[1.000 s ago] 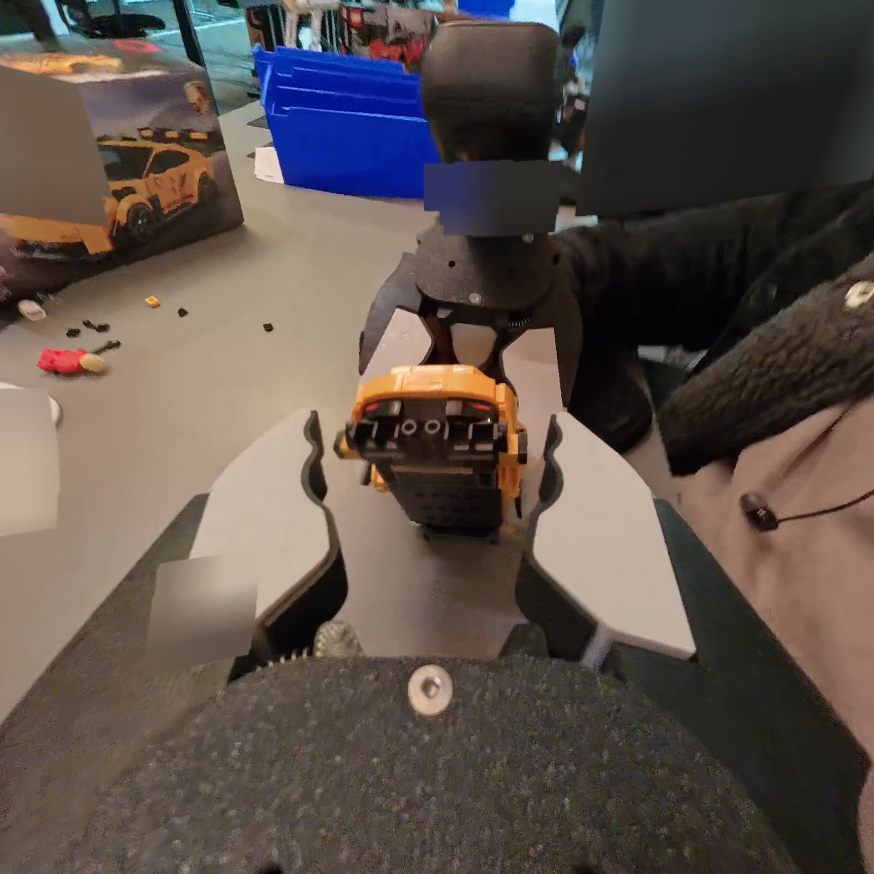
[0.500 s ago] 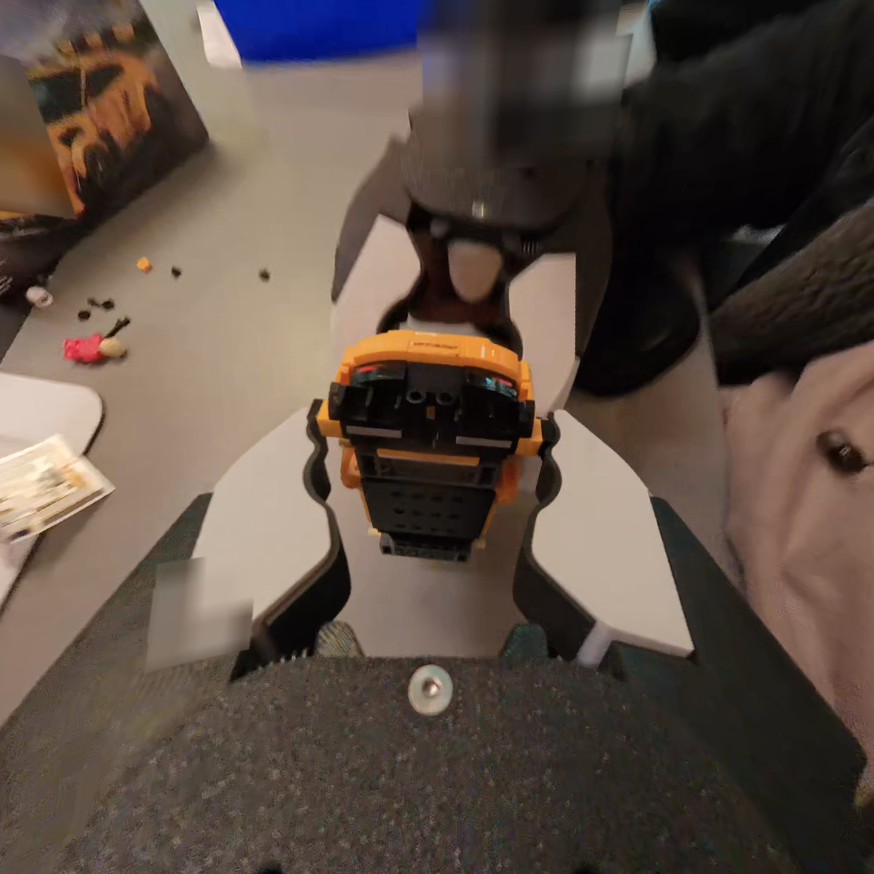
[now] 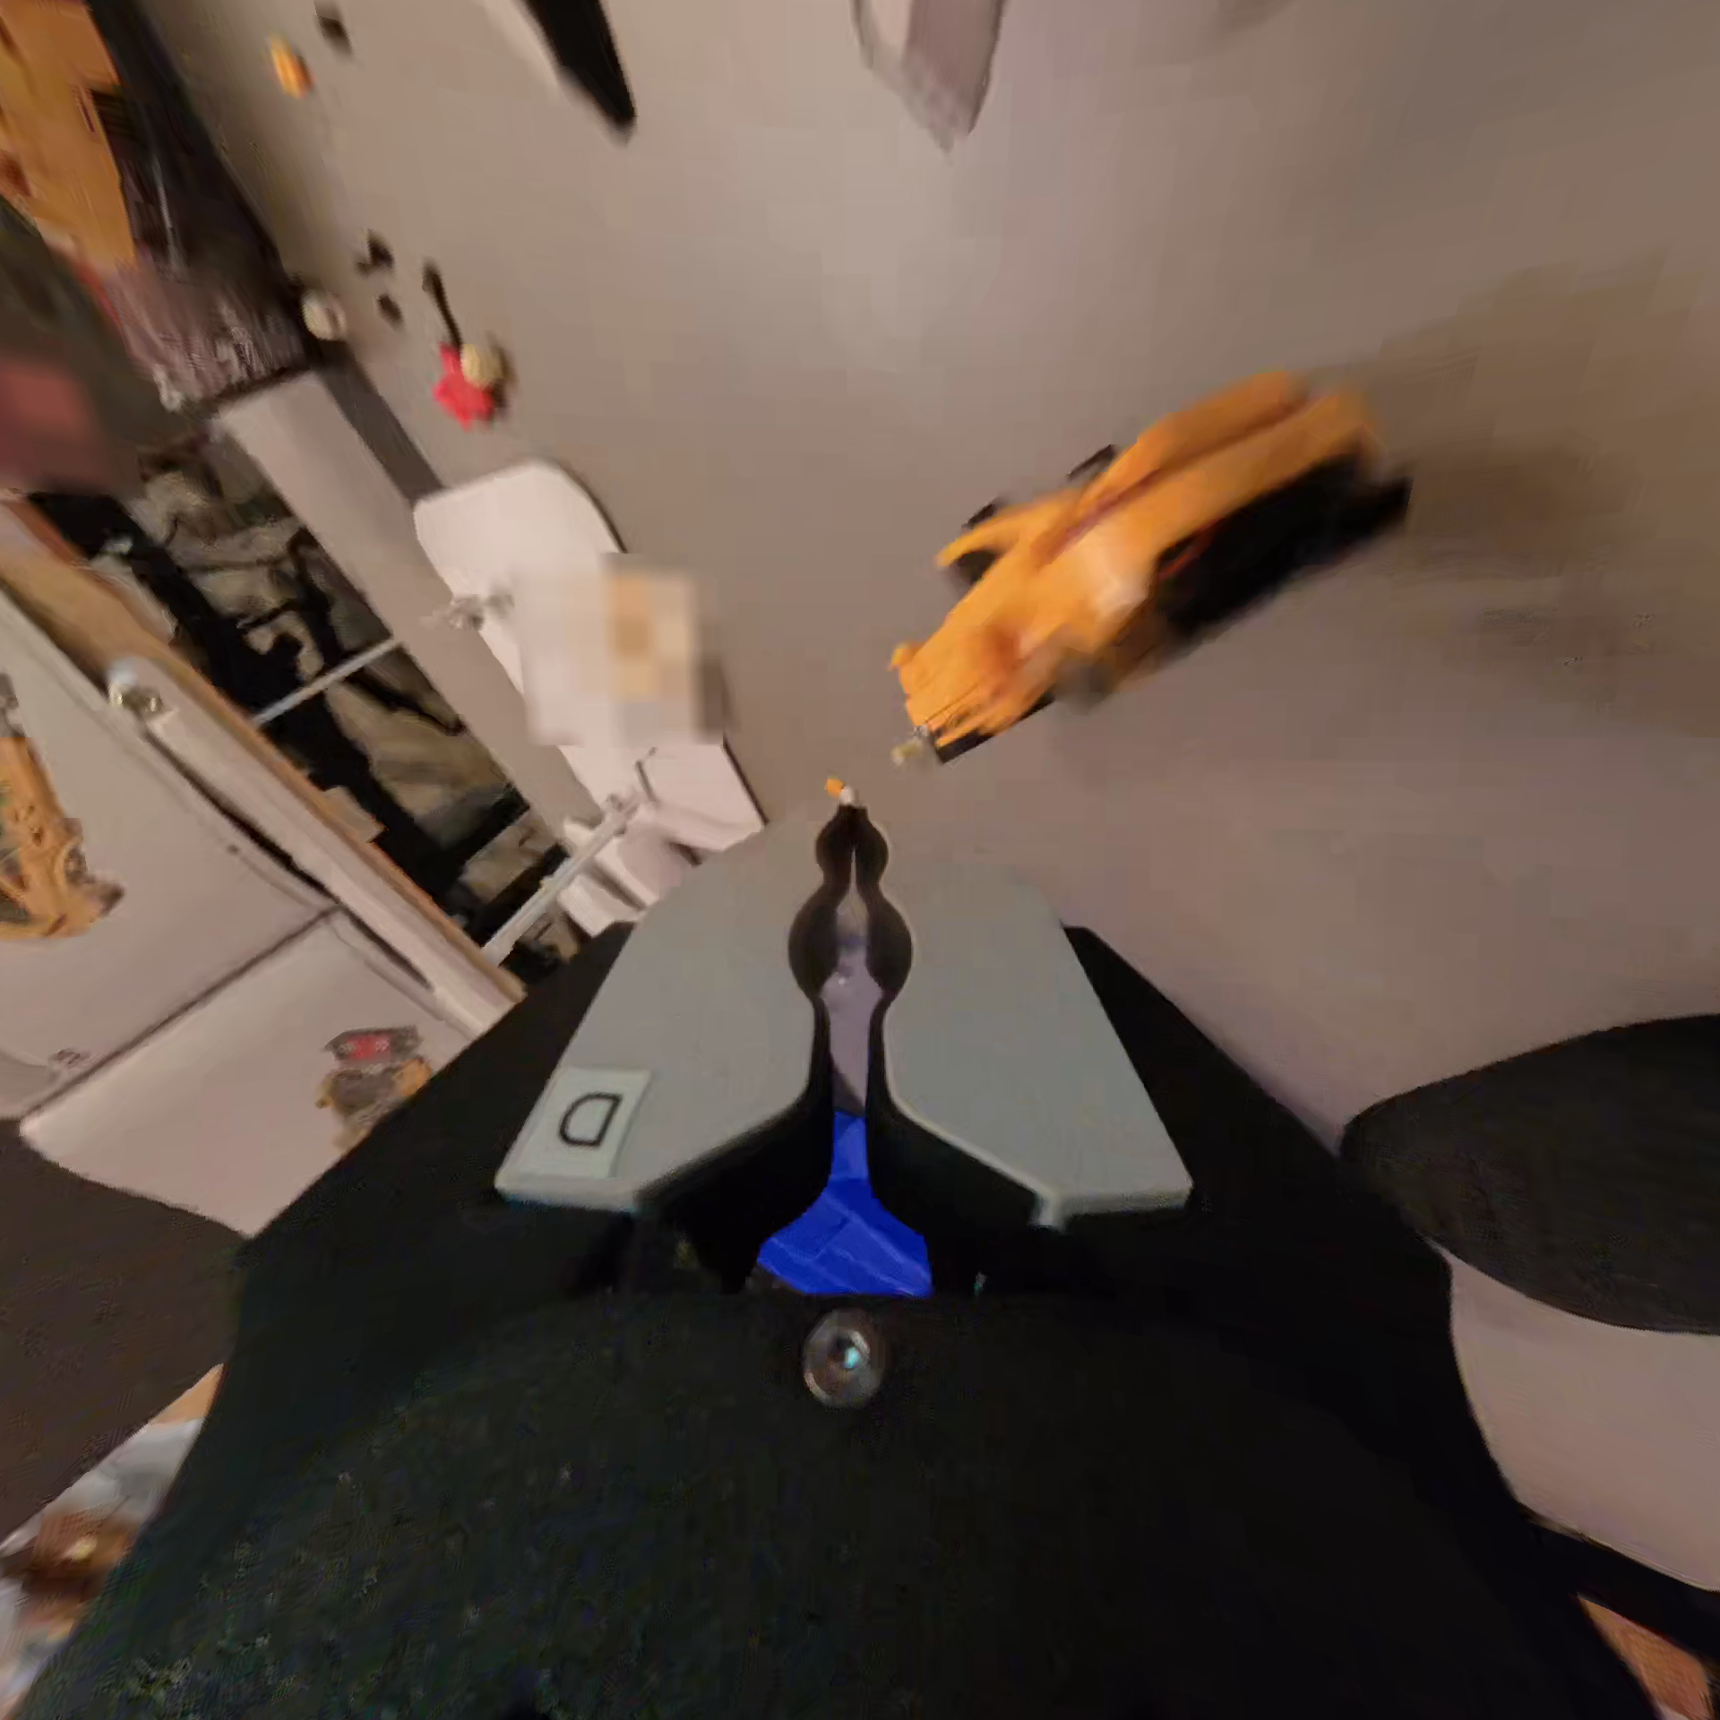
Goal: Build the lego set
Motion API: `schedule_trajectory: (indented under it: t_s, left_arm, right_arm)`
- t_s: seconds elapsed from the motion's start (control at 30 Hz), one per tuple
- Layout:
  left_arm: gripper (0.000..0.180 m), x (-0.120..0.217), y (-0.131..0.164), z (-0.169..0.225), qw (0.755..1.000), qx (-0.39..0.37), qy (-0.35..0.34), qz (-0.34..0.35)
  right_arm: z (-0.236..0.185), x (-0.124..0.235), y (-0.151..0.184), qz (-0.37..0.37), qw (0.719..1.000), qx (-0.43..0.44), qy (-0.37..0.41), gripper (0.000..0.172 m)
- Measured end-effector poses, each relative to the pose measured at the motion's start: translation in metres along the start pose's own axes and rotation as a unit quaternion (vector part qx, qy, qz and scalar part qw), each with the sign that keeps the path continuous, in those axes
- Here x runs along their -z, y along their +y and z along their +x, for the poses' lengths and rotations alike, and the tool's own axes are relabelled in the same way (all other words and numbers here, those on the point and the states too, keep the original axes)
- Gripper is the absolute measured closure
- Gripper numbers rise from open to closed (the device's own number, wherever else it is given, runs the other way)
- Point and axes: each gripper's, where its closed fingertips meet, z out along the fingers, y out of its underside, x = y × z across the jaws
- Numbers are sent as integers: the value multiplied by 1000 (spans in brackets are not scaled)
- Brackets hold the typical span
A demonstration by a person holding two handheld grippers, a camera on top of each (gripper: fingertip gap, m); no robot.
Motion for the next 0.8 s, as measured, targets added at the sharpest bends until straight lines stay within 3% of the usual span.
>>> schedule_trajectory:
  t_s: [0.03, 0.07, 0.23, 0.37, 0.47, 0.6, 0.8]
  left_arm:
    - [178, 3, -4, 3, 1000, 6, 17, -1]
    - [153, 1, -5, 8, 999, 5, 34, -17]
    - [163, -34, -18, 53, 994, 18, 106, 22]
    - [157, -32, -22, 60, 987, 54, 132, 71]
    - [148, -17, -34, 60, 969, 96, 171, 148]
    - [127, 0, -60, 64, 942, 119, 206, 235]
    - [87, -6, -98, 84, 935, 75, 234, 256]
  right_arm:
    - [2, 1, 0, 5, 1000, -8, 0, 104]
    - [3, 1, -1, 10, 1000, -19, -3, 104]
    - [-16, -5, 13, -34, 999, 3, -38, 107]
    - [-17, -6, 15, -40, 998, -1, -43, 106]
    - [-11, -5, 15, -34, 999, -11, -34, 107]
    - [3, 1, 10, -6, 998, -52, -21, 110]
    - [22, 12, 4, 27, 995, -93, -3, 113]
